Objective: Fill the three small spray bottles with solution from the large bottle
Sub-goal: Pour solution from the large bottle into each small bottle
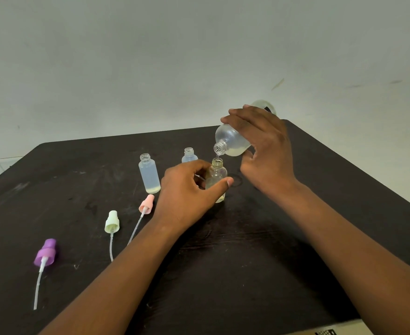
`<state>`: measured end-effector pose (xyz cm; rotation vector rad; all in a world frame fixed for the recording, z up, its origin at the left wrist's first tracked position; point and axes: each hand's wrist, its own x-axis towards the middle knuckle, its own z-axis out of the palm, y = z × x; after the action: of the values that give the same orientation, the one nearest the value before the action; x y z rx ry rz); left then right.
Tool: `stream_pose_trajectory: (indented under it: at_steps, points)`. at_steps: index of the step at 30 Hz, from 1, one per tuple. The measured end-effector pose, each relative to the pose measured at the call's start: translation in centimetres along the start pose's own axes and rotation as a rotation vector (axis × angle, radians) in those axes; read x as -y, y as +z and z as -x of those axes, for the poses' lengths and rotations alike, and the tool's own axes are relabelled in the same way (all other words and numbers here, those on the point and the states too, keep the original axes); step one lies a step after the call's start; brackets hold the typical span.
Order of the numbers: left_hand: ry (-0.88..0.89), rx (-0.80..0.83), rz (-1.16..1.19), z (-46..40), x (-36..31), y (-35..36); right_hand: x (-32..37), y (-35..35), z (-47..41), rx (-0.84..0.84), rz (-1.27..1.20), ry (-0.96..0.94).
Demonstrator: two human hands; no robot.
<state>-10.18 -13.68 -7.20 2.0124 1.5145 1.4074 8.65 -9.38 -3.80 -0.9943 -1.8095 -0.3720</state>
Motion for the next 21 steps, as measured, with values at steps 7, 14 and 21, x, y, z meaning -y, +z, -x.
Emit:
stream_pose_trajectory:
  at_steps: [7,14,21]
  points:
    - [0.005,0.015,-0.005,-0.03,-0.07,-0.12,0.01,0.02,-0.04,-0.003,0.004,-0.002]
    - [0.004,0.012,-0.005,-0.06,0.04,-0.01,-0.14,0.02,-0.05,-0.001,0.003,-0.006]
    - [0.007,0.002,-0.002,-0.07,0.16,0.1,-0.08,-0.02,-0.02,0.0,0.002,-0.005]
